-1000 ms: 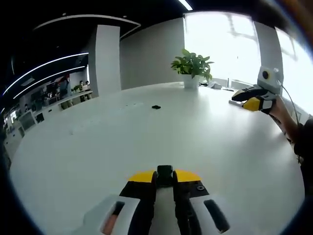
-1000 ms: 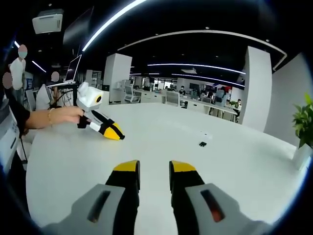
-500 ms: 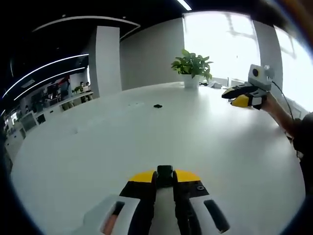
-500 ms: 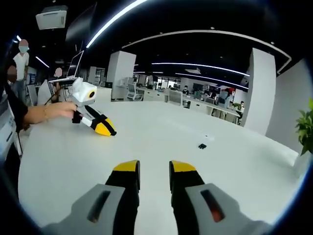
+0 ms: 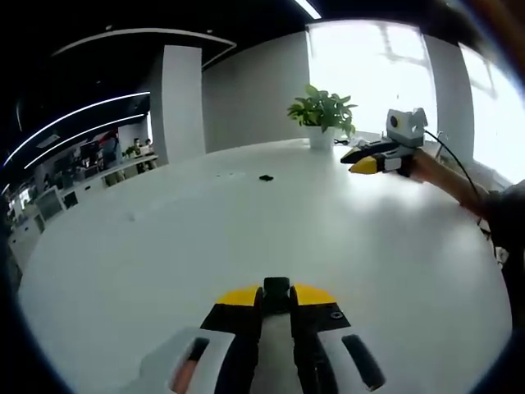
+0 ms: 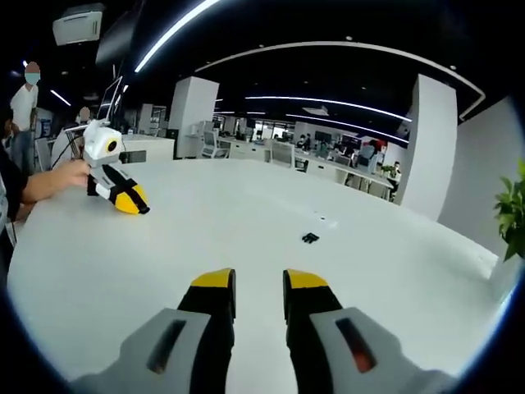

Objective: Snap the two parts of the plastic buckle together until the buckle closes and remains connected.

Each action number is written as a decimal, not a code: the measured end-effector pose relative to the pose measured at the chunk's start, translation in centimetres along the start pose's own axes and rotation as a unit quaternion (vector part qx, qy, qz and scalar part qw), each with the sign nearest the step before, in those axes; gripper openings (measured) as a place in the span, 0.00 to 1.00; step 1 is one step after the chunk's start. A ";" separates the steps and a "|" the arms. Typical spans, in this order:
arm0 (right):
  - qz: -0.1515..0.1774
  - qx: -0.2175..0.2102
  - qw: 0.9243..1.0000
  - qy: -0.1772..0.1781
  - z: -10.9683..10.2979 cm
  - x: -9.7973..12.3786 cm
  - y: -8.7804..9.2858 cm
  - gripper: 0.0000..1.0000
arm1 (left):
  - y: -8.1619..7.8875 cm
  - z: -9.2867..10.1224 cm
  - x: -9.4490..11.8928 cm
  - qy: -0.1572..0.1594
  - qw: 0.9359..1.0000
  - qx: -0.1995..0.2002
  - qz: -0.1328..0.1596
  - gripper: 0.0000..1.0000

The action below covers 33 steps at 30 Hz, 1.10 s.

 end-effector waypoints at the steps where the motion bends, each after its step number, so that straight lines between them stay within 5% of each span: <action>1: -0.002 -0.001 1.000 0.001 0.2 -0.2 -0.1 0.23 | 0.0 0.0 0.1 0.000 1.000 0.001 0.001 0.13; 33: -0.022 -0.011 0.999 0.045 6.6 -7.3 -0.8 0.23 | 0.3 0.2 1.1 -0.007 1.000 -0.015 -0.005 0.13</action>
Point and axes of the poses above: the point that each gripper's makers call its tool centre point, and the gripper's own axes: x roughly backward along the fingers, z roughly to its right, y roughly out of its underside, the point moved 7 cm from there along x, roughly backward along the fingers, and after that the axes turned 13 degrees about -x, right-handed, at the moved point
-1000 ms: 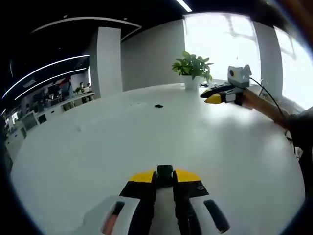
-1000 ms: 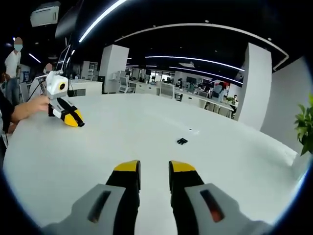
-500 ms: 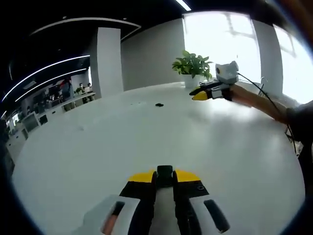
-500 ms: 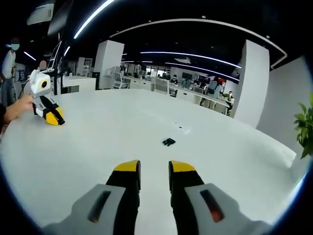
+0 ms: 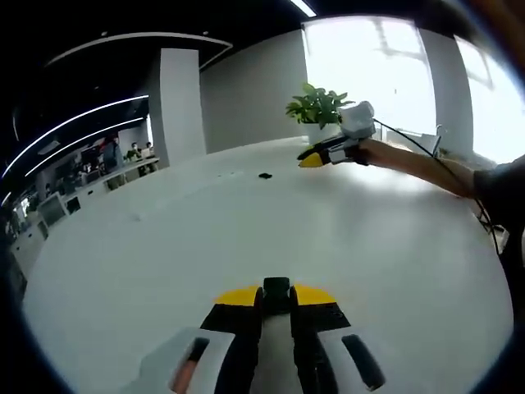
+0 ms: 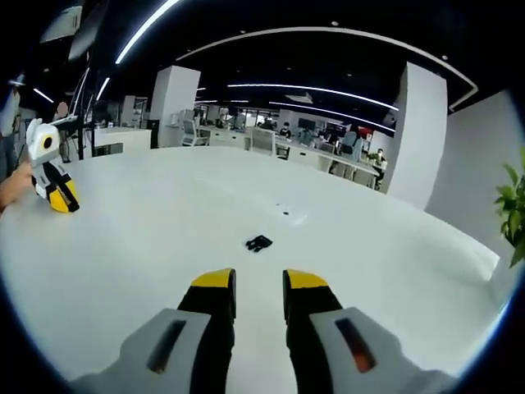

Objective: Snap the two parts of the plastic buckle together until the buckle closes and remains connected.

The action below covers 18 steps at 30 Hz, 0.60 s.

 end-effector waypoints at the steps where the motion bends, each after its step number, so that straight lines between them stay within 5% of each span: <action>1: -0.001 -0.002 1.000 0.002 0.2 -0.3 0.0 0.23 | 0.0 0.0 0.0 0.000 1.000 0.000 0.000 0.13; 18: -0.010 -0.013 1.000 0.008 1.6 -4.9 -0.2 0.23 | 0.0 0.0 0.1 0.007 1.000 0.001 0.004 0.13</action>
Point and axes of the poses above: the point that each gripper's makers call its tool centre point, and the gripper's own axes: x roughly backward along the fingers, z roughly to its right, y roughly out of its underside, the point moved 7 cm from there along x, roughly backward along the fingers, and after that the axes turned 13 degrees about -x, right-handed, at the moved point
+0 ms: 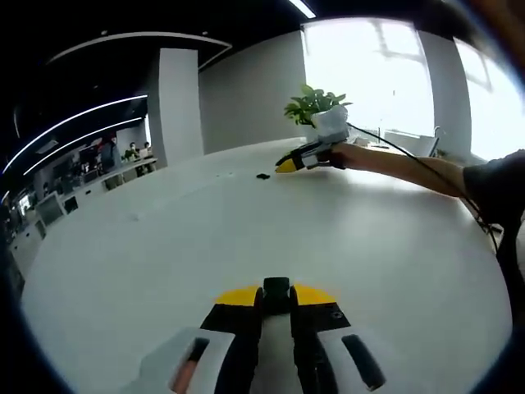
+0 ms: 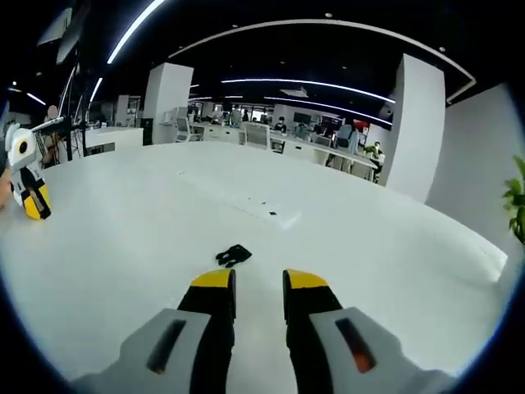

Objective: Snap the two parts of the plastic buckle together until the buckle closes and remains connected.

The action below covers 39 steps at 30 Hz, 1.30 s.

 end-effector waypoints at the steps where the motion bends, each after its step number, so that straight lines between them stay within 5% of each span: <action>1: 0.000 0.001 1.000 0.001 -0.1 -0.1 0.0 0.23 | 0.0 0.0 0.0 0.000 1.000 -0.001 0.000 0.13; 14: -0.010 0.005 1.000 0.000 0.2 -1.6 -0.1 0.23 | -0.1 0.2 -0.1 0.006 1.000 -0.003 0.001 0.13; 35: -0.021 0.026 0.998 -0.050 -1.8 -3.6 -1.1 0.23 | -0.3 0.2 -0.1 0.007 1.000 -0.004 0.002 0.13; 39: -0.028 0.003 0.997 -0.077 -1.9 -4.1 -1.1 0.21 | -0.3 0.2 -0.1 0.007 1.000 -0.005 0.002 0.13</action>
Point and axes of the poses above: the point that each gripper's makers call its tool centre point, and the gripper's own axes: x roughly backward along the fingers, z roughly to its right, y roughly out of its underside, the point moved 7 cm from there along x, roughly backward along the fingers, and after that the axes turned 13 degrees about -x, right-handed, at the moved point
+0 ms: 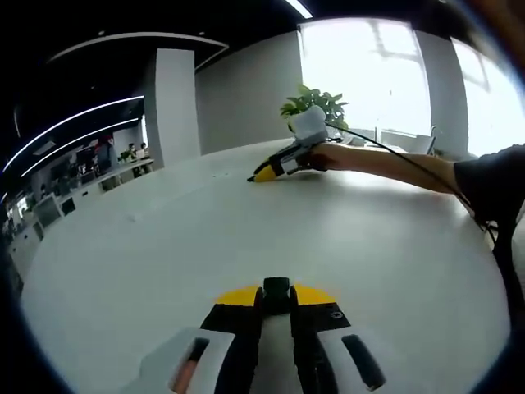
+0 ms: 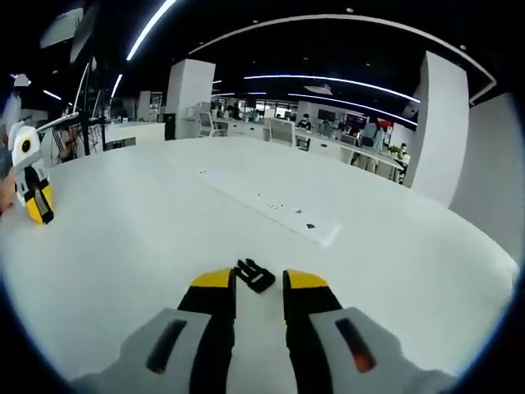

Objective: Snap the two parts of the plastic buckle together until the buckle closes and remains connected.

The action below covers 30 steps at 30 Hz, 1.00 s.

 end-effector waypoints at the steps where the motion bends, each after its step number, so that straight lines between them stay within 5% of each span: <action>1: -0.001 -0.002 1.000 -0.002 0.2 -0.1 -0.1 0.21 | 0.0 0.0 0.0 0.000 1.000 0.000 0.000 0.13; 9: -0.005 -0.024 0.999 -0.045 0.5 -0.6 -0.1 0.21 | 0.0 0.0 0.0 0.002 1.000 0.003 0.001 0.13; 30: -0.010 -0.010 0.998 -0.064 -0.9 -0.8 0.2 0.14 | 0.1 0.0 0.0 0.003 1.000 0.003 0.000 0.13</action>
Point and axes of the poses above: the point that each gripper's makers call its tool centre point, and the gripper's own axes: x roughly backward along the fingers, z roughly to its right, y roughly out of its underside, the point moved 7 cm from there along x, roughly backward along the fingers, and after that the axes turned 13 degrees about -x, right-handed, at the moved point
